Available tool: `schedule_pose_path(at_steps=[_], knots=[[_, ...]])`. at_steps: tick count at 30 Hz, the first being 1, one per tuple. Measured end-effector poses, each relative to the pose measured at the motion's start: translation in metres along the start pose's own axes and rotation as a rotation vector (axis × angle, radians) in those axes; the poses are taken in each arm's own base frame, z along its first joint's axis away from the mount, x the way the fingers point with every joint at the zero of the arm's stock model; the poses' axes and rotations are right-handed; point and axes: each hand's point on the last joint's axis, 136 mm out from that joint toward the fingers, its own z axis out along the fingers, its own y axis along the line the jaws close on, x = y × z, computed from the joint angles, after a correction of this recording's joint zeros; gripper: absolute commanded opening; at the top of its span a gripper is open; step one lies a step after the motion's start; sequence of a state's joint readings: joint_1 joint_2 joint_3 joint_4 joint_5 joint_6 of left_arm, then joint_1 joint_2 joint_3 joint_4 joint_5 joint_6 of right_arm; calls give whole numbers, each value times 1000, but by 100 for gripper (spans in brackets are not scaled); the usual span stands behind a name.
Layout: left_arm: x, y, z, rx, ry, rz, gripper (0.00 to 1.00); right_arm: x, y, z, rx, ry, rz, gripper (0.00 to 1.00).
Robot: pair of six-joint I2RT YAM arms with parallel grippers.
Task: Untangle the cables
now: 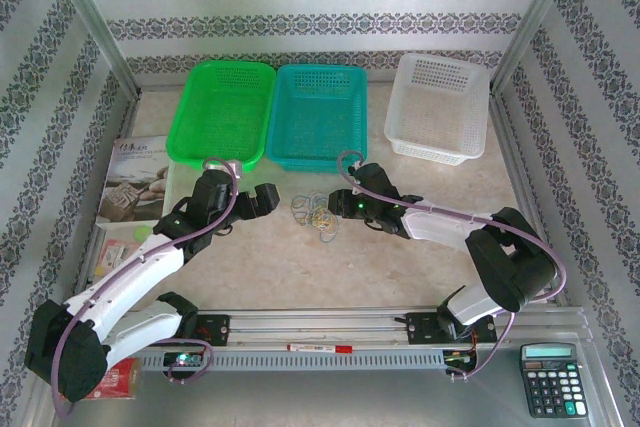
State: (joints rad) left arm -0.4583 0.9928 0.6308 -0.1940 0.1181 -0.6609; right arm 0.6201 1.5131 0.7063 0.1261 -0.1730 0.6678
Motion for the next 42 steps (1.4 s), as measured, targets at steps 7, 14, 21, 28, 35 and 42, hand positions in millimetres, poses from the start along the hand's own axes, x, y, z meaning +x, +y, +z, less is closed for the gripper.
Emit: schedule_pose_path(at_steps=[7, 14, 21, 28, 35, 42], knots=[[0, 0, 0, 0, 0, 0, 100, 0, 0, 0, -2, -3, 3, 33], [0, 0, 0, 0, 0, 0, 100, 1, -1, 1, 0, 0, 8, 24], [0, 0, 0, 0, 0, -2, 100, 1, -1, 1, -3, -3, 7, 0], [-1, -1, -1, 3, -4, -2, 100, 0, 10, -9, -28, -9, -6, 0], [-3, -6, -7, 32, -14, 11, 100, -22, 66, -46, -139, -55, -83, 0], [-10, -26, -15, 129, -42, 69, 96, -47, 127, -78, -249, -111, -173, 0]])
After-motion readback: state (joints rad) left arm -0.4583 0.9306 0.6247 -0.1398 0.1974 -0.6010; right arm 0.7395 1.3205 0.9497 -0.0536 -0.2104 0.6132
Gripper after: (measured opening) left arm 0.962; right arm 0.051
